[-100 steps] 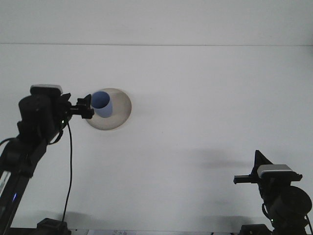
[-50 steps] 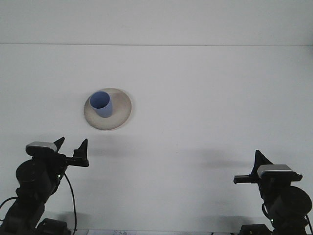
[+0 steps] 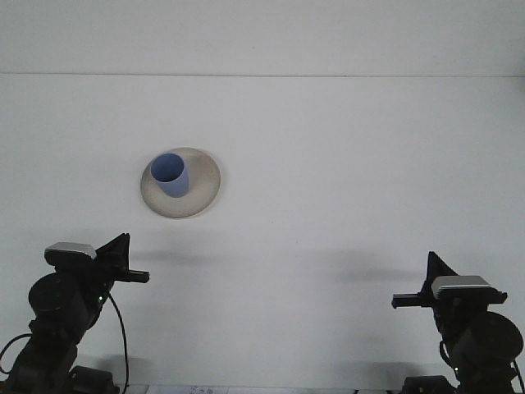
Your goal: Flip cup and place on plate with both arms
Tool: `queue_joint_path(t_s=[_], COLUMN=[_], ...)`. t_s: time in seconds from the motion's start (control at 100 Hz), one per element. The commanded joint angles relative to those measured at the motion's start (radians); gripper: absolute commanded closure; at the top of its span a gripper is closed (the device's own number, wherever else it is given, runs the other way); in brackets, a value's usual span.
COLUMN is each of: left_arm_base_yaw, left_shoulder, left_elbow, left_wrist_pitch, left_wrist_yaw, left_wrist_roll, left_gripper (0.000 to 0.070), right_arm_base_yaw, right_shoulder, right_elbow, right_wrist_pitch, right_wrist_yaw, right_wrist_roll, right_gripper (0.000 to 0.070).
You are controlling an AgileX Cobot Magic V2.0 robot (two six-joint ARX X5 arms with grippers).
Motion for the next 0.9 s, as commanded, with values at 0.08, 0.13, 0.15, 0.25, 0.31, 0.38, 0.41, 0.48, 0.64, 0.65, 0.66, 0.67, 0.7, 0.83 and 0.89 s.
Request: queue_joint_path(t_s=[0.08, 0.13, 0.15, 0.25, 0.31, 0.38, 0.41, 0.48, 0.64, 0.65, 0.66, 0.67, 0.7, 0.83, 0.89], left_arm_base_yaw=[-0.002, -0.002, -0.002, -0.002, -0.002, -0.002, -0.002, -0.002, -0.002, -0.002, -0.002, -0.002, -0.002, 0.000, 0.000], left_shoulder=[0.003, 0.003, 0.002, 0.001, 0.001, 0.001, 0.001, 0.001, 0.001, 0.001, 0.001, 0.001, 0.000, -0.027, -0.047], left_elbow=[0.006, 0.006, 0.006, 0.006, 0.006, 0.006, 0.006, 0.006, 0.006, 0.006, 0.006, 0.006, 0.006, 0.006, 0.003], left_wrist_pitch=[0.009, 0.010, 0.010, 0.010, 0.010, 0.010, 0.010, 0.010, 0.010, 0.010, 0.010, 0.010, 0.010, 0.010, 0.015], left_wrist_yaw=[-0.007, -0.007, -0.007, -0.007, -0.007, -0.007, -0.007, -0.007, -0.007, -0.007, -0.007, -0.007, -0.007, -0.007, -0.007], left_wrist_roll=[0.004, 0.008, 0.008, 0.008, 0.008, 0.008, 0.008, 0.008, 0.008, 0.008, 0.008, 0.008, 0.008, 0.016, 0.023], left_gripper=[0.0688, 0.0687, 0.0687, 0.0687, 0.0687, 0.0687, 0.0687, 0.0687, 0.0687, 0.0687, 0.0687, 0.0687, 0.0687, 0.0687, 0.0687], right_arm_base_yaw=[0.000, 0.000, 0.000, 0.000, 0.000, 0.000, 0.000, 0.000, 0.000, 0.000, 0.000, 0.000, 0.000, 0.000, 0.000], right_shoulder=[0.003, 0.003, 0.003, 0.003, 0.003, 0.003, 0.003, 0.003, 0.003, 0.003, 0.003, 0.003, 0.003, 0.003, 0.003], right_elbow=[0.002, 0.002, 0.002, 0.002, 0.002, 0.002, 0.002, 0.002, 0.003, 0.002, 0.002, 0.002, 0.002, 0.002, 0.002], right_wrist_pitch=[0.016, 0.016, 0.016, 0.016, 0.016, 0.016, 0.016, 0.016, 0.016, 0.016, 0.016, 0.016, 0.016, 0.016, 0.016], right_wrist_yaw=[0.001, 0.001, 0.001, 0.001, 0.000, 0.001, 0.001, 0.000, 0.000, 0.001, 0.001, 0.001, 0.001, 0.000, 0.000], right_wrist_roll=[0.010, 0.010, 0.010, 0.010, 0.010, 0.010, 0.010, 0.010, 0.010, 0.010, 0.010, 0.010, 0.010, 0.010, 0.010], right_gripper=[0.0700, 0.0700, 0.0700, 0.0700, 0.0700, 0.0700, 0.0700, 0.0700, 0.0700, 0.0700, 0.0700, 0.0700, 0.0700, 0.0700, 0.0700])
